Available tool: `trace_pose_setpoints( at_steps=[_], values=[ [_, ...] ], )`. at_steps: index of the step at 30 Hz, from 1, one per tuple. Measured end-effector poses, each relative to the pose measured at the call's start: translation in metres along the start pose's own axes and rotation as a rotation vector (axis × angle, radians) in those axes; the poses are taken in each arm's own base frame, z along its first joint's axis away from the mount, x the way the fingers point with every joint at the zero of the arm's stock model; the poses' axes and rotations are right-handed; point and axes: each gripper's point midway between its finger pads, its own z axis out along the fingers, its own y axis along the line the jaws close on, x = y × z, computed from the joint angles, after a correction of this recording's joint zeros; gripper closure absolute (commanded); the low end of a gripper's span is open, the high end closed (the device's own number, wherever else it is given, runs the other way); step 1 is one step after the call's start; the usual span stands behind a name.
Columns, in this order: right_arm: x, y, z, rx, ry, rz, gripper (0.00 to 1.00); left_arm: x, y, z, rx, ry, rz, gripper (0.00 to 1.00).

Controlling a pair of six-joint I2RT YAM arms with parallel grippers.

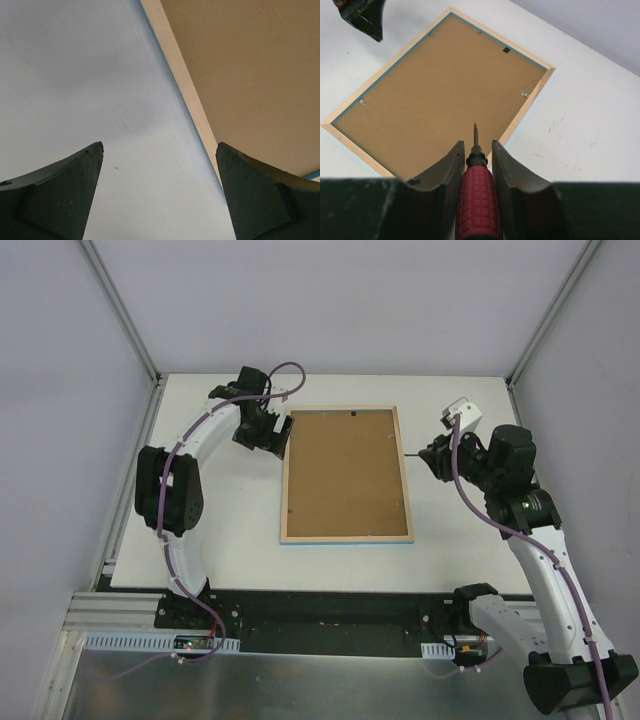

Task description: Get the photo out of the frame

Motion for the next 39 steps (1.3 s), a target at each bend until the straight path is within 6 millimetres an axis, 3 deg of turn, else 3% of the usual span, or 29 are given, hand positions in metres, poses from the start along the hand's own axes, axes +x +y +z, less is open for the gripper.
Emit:
trace_pose_setpoints(
  at_steps=[7, 12, 17, 21, 25, 29, 34, 39],
  values=[
    [-0.017, -0.014, -0.002, 0.032, -0.013, 0.005, 0.99, -0.001, 0.0, 0.06, 0.05, 0.076, -0.084, 0.13],
    [-0.011, -0.027, 0.017, 0.053, 0.015, 0.028, 0.99, 0.005, -0.003, 0.081, 0.084, 0.105, -0.106, 0.18],
    [0.002, -0.051, 0.055, 0.11, 0.053, 0.09, 0.99, 0.001, -0.005, 0.089, 0.103, 0.087, -0.112, 0.27],
    [0.018, -0.069, 0.088, 0.14, 0.113, 0.141, 0.99, 0.0, -0.006, 0.092, 0.115, 0.076, -0.117, 0.48],
    [0.026, -0.086, 0.119, 0.171, 0.132, 0.184, 0.99, 0.0, -0.013, 0.095, 0.151, 0.071, -0.136, 0.5],
    [0.039, -0.091, 0.142, 0.184, 0.15, 0.213, 0.99, 0.0, -0.017, 0.097, 0.166, 0.065, -0.135, 0.56],
    [0.053, -0.09, 0.168, 0.207, 0.199, 0.184, 0.99, 0.005, -0.028, 0.098, 0.183, 0.066, -0.124, 0.72],
    [0.059, -0.088, 0.191, 0.23, 0.238, 0.142, 0.99, 0.012, -0.037, 0.098, 0.193, 0.066, -0.149, 0.74]
  ],
)
